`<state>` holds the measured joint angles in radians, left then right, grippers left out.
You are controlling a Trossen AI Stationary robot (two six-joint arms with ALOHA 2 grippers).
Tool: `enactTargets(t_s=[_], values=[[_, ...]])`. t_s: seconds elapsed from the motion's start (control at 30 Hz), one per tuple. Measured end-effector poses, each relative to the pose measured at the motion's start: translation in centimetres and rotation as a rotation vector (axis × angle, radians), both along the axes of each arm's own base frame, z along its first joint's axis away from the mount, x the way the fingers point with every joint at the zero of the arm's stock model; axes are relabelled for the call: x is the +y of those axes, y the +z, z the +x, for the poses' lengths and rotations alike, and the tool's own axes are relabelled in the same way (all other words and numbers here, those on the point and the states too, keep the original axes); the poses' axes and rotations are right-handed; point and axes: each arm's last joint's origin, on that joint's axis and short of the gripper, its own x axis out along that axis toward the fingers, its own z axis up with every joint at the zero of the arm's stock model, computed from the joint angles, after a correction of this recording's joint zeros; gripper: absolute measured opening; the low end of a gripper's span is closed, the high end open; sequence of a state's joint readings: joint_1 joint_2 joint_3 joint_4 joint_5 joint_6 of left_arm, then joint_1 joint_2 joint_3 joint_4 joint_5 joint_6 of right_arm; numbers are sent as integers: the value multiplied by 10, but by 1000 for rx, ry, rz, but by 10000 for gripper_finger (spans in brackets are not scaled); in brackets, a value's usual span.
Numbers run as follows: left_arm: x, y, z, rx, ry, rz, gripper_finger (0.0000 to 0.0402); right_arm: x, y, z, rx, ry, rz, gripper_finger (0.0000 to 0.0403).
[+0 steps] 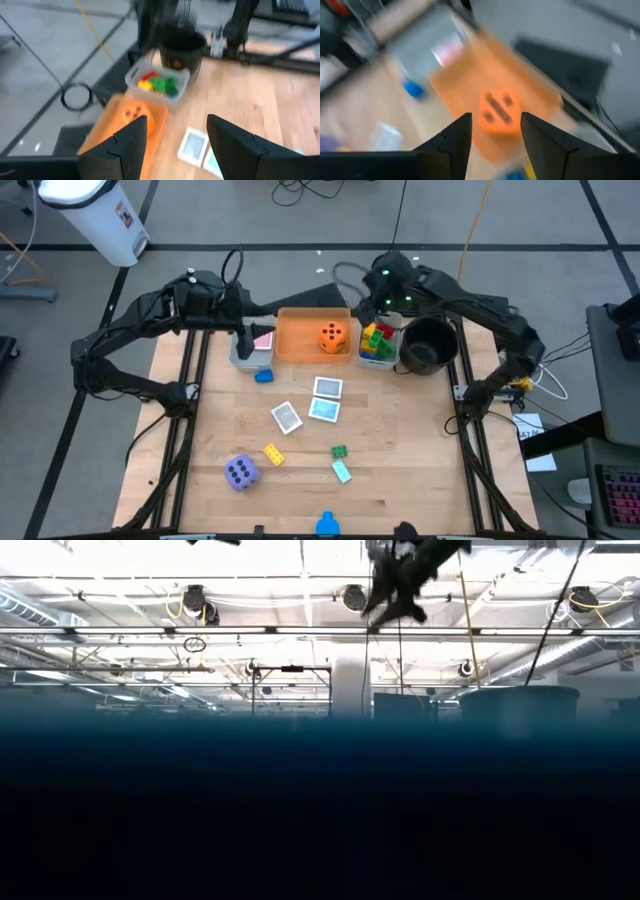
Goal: Pick & Place Toys
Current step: Put the brown deck of cards into the left gray bin
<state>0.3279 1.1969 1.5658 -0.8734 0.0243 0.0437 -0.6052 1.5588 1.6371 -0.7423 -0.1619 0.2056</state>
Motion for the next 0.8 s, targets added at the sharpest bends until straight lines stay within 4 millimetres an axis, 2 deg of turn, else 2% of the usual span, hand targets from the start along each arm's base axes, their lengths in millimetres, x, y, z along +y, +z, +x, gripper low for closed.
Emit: enactTargets(t_s=[0.1, 0.17, 0.33, 0.57, 0.8], values=[[-3, -8, -7, 92, 10, -56, 214, 18, 25, -5, -185, -27, -21, 156], [-6, -13, -9, 143, 7, -111, 214, 31, 35, -5, -294, -20, -29, 156], [-17, -29, -12, 255, -59, -228, 214, 73, 40, 0, -503, 89, 71, 157], [-40, -76, 1, 421, -112, -341, 214, 144, -1, 25, -568, 292, 202, 158], [-63, -130, 10, 534, -128, -411, 214, 204, -53, 38, -470, 288, 208, 158]])
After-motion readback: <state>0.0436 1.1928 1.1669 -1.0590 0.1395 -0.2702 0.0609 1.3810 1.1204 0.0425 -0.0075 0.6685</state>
